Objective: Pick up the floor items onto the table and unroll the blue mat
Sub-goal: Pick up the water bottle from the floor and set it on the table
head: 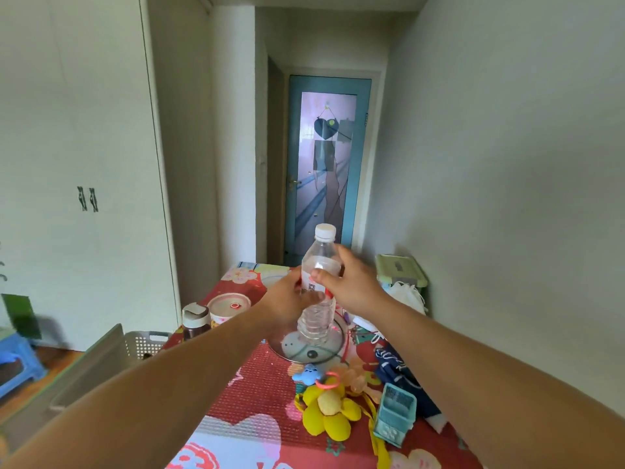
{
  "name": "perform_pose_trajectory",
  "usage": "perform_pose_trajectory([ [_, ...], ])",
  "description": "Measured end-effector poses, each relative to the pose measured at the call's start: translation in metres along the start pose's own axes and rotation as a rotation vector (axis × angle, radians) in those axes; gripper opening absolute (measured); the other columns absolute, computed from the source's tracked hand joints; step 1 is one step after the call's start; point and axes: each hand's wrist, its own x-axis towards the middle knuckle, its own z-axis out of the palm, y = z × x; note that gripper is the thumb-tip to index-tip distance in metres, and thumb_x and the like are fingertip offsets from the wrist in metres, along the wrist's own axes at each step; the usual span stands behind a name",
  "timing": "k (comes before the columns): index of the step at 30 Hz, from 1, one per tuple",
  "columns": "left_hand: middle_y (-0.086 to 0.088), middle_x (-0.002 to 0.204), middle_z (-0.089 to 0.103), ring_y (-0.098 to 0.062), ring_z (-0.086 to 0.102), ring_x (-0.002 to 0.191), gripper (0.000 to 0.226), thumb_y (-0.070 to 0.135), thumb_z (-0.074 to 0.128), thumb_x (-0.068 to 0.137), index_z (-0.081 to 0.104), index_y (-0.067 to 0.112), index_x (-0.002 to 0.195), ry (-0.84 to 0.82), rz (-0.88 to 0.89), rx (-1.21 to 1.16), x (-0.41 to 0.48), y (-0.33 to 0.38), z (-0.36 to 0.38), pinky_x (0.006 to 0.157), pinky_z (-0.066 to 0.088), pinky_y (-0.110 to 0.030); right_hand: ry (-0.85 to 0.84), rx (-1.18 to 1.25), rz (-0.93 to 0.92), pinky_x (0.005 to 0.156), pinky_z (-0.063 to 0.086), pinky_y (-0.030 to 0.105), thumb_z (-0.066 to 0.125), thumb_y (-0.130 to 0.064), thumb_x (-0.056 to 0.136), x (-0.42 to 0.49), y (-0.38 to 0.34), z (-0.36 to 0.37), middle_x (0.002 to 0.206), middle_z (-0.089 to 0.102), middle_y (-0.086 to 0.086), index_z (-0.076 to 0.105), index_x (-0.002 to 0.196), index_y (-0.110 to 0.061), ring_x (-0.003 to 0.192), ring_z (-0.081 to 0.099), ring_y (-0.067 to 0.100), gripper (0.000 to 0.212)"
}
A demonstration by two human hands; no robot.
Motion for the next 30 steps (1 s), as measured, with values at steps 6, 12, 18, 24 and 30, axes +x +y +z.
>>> perform_pose_trajectory([
  [6, 0.007, 0.106, 0.067, -0.019, 0.061, 0.107, 0.033, 0.024, 0.069, 0.081, 0.056, 0.027, 0.112, 0.053, -0.077, 0.051, 0.049, -0.037, 0.014, 0.099, 0.047, -0.043, -0.082, 0.065, 0.01, 0.095, 0.046, 0.04, 0.063, -0.041, 0.086, 0.049, 0.053, 0.016, 0.135, 0.051, 0.0, 0.032, 0.139, -0.033, 0.117, 0.053, 0.023, 0.062],
  [12, 0.003, 0.106, 0.068, -0.018, 0.061, 0.103, 0.038, 0.013, 0.07, 0.078, 0.058, 0.021, 0.114, 0.067, -0.157, 0.063, 0.068, -0.106, 0.013, 0.1, 0.046, -0.046, -0.176, 0.112, 0.065, 0.08, 0.04, 0.025, 0.064, -0.041, 0.085, 0.069, 0.101, 0.071, 0.134, 0.051, -0.003, 0.031, 0.136, -0.036, 0.107, 0.05, 0.013, 0.061],
  [18, 0.006, 0.099, 0.07, -0.012, 0.065, 0.094, 0.039, 0.012, 0.073, 0.076, 0.058, 0.024, 0.11, 0.092, -0.257, 0.089, 0.067, -0.201, 0.017, 0.086, 0.05, -0.032, -0.269, 0.129, 0.133, 0.086, 0.039, 0.028, 0.065, -0.033, 0.083, 0.07, 0.155, 0.144, 0.127, 0.05, -0.003, 0.033, 0.136, -0.031, 0.112, 0.05, 0.019, 0.063],
  [24, 0.011, 0.091, 0.068, -0.007, 0.063, 0.085, 0.042, 0.018, 0.073, 0.074, 0.056, 0.031, 0.11, 0.124, -0.353, 0.093, 0.052, -0.272, 0.036, 0.066, 0.044, -0.018, -0.348, 0.074, 0.222, 0.087, 0.036, 0.024, 0.062, -0.03, 0.085, 0.056, 0.201, 0.197, 0.137, 0.047, -0.001, 0.026, 0.142, -0.031, 0.122, 0.047, 0.021, 0.067],
  [30, 0.019, 0.087, 0.068, 0.0, 0.062, 0.083, 0.039, 0.021, 0.071, 0.074, 0.054, 0.038, 0.105, 0.115, -0.397, 0.091, 0.041, -0.308, 0.052, 0.062, 0.042, -0.014, -0.382, 0.042, 0.268, 0.086, 0.032, 0.018, 0.06, -0.027, 0.088, 0.042, 0.226, 0.219, 0.143, 0.043, -0.004, 0.022, 0.144, -0.033, 0.117, 0.042, 0.007, 0.067],
])
